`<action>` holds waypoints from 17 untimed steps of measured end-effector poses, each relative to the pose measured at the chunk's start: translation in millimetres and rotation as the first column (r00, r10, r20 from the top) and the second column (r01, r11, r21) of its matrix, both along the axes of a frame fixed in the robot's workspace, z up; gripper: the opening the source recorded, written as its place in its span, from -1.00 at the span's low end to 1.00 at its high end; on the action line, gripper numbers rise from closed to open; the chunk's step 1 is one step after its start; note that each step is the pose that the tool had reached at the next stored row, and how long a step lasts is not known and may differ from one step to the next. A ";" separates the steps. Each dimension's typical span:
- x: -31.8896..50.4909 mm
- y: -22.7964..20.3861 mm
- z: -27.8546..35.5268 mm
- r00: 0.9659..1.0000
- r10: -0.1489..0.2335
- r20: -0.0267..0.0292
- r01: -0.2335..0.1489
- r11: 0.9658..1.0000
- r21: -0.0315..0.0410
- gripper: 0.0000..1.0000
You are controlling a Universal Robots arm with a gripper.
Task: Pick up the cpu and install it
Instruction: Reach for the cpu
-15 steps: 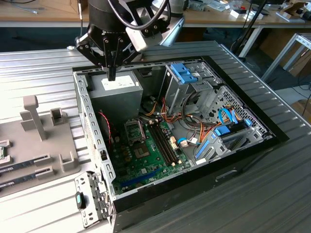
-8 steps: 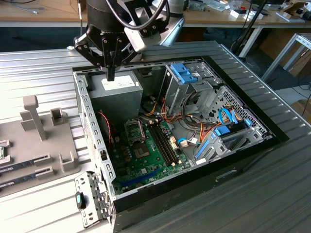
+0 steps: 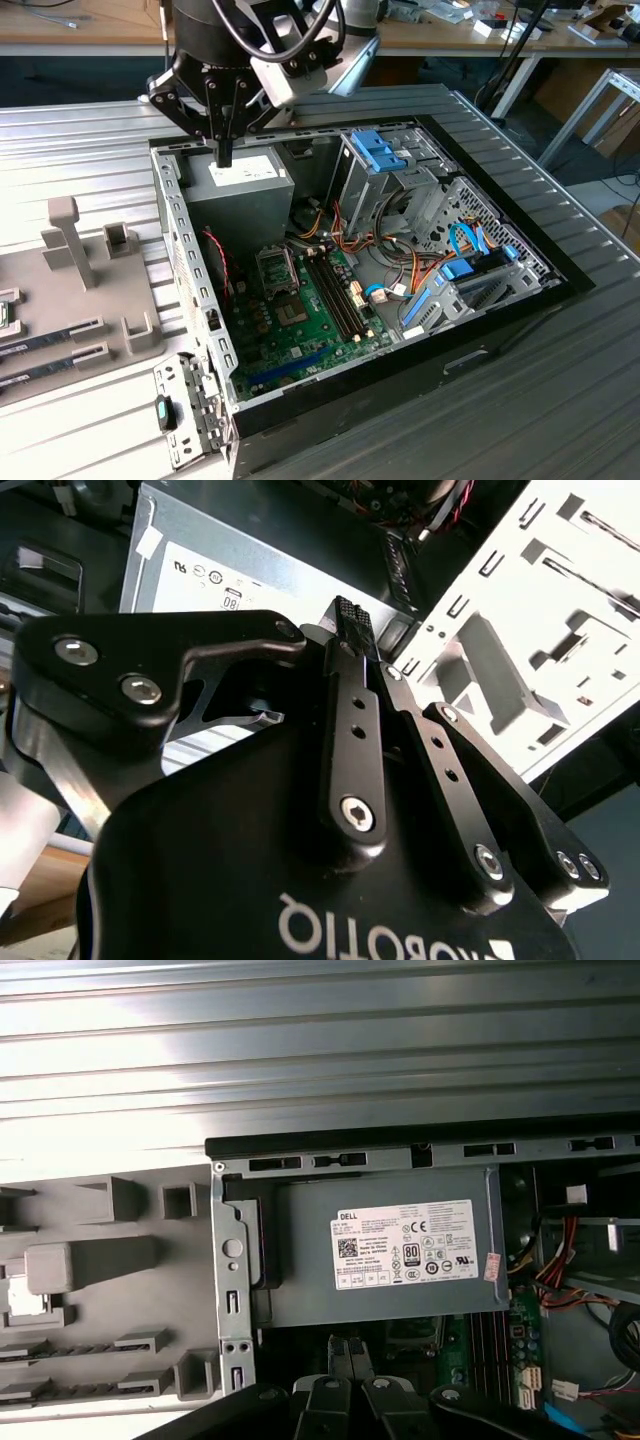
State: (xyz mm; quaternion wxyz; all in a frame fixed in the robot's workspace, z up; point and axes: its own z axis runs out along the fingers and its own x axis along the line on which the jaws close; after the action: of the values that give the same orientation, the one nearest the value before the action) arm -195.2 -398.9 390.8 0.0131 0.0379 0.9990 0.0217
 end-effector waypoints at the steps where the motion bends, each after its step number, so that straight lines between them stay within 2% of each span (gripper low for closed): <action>1: -0.2 0.0 0.0 1.000 0.000 0.000 0.000 1.000 0.000 -0.79; 17: -3.6 0.0 -0.2 1.000 0.000 0.000 0.000 1.000 0.000 -0.79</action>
State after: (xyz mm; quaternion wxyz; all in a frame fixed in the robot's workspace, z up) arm -198.8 -398.9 390.6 0.0131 0.0378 0.9990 0.0217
